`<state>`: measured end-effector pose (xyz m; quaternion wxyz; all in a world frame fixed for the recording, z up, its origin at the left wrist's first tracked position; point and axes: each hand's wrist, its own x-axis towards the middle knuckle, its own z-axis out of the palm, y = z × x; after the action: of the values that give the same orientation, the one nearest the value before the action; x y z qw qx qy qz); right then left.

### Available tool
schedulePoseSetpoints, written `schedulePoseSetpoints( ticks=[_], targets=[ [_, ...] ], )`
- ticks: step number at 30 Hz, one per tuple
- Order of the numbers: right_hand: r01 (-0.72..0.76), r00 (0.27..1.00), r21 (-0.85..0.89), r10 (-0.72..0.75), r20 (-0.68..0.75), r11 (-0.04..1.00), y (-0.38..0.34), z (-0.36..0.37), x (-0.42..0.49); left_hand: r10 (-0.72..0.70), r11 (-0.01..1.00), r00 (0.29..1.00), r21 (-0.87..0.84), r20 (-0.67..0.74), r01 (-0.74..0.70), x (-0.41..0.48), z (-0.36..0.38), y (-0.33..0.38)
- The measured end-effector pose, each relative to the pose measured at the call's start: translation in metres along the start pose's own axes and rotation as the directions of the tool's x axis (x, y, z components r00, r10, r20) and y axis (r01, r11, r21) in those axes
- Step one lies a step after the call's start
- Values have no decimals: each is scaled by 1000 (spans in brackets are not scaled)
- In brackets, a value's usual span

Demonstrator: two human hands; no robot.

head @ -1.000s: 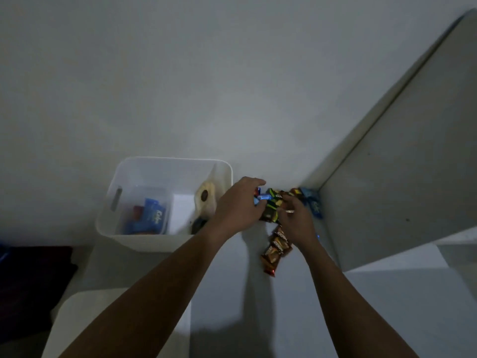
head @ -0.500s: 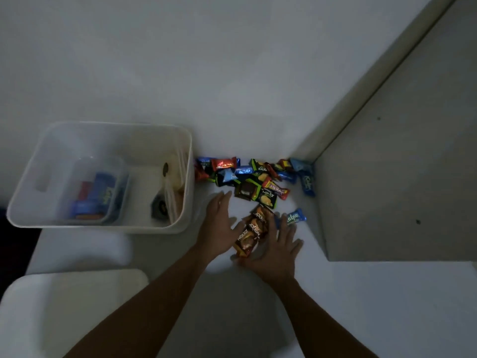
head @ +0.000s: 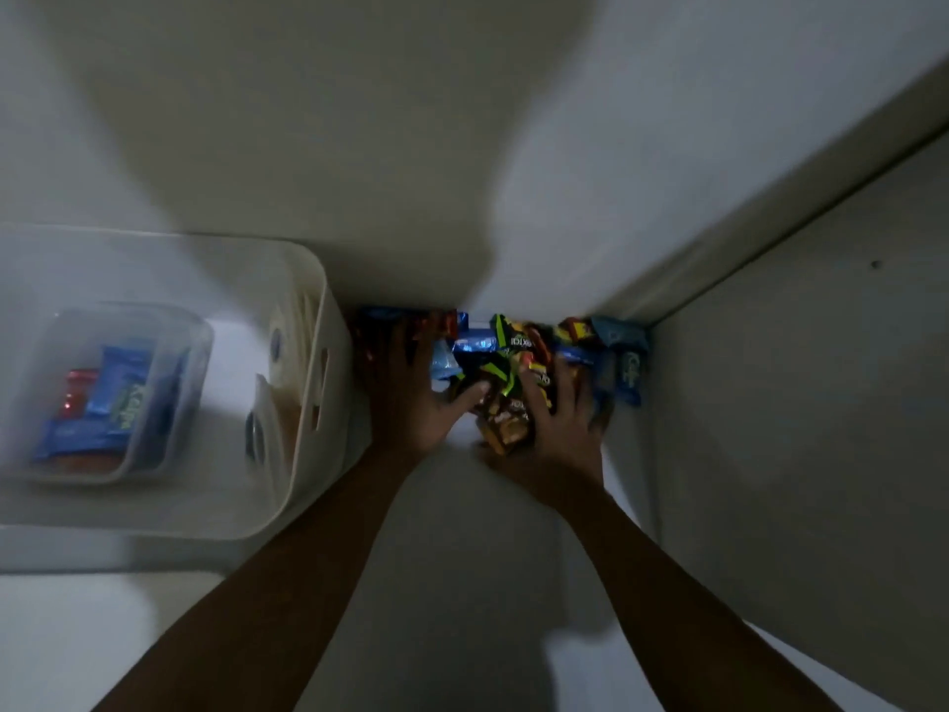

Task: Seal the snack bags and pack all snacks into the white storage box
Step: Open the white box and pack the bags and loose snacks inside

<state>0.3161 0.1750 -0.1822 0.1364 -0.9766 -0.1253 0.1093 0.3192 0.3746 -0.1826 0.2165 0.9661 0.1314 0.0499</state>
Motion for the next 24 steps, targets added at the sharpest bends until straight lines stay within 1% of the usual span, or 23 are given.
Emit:
schedulePoseSetpoints(
  ticks=[3, 5, 8, 11, 14, 17, 21, 24],
  targets=[
    [20, 1000, -72, -21, -10, 997, -1, 4, 9, 38, 998, 998, 50, -58, -35, -5, 8, 1],
    [19, 999, -71, -22, -50, 997, -2, 5, 13, 27, 999, 997, 42, -75, -24, -9, 10, 2],
    [29, 993, -44, -34, -110, 999, 3, 7, 18, -25, 998, 999, 56, -35, 27, -15, 13, -1],
    [41, 996, 48, -37, -77, 998, 8, 5, 25, -21, 996, 1000, 85, 2, 21, -12, 13, -6],
    [60, 996, 35, -58, -73, 998, 12, 5, 29, 22, 995, 999, 99, 30, -25, -13, 10, -6],
    [59, 998, 22, -58, -37, 998, 14, 6, 35, 68, 996, 997, 58, 34, -70, -14, 8, -5],
    [85, 994, 37, -82, -65, 996, 19, 11, 42, 110, 993, 989, 42, 104, -115, -12, 9, -7],
    [125, 985, 39, -120, -122, 991, 23, 14, 46, 159, 986, 983, 42, 96, -163, -9, 7, -12]
  ],
)
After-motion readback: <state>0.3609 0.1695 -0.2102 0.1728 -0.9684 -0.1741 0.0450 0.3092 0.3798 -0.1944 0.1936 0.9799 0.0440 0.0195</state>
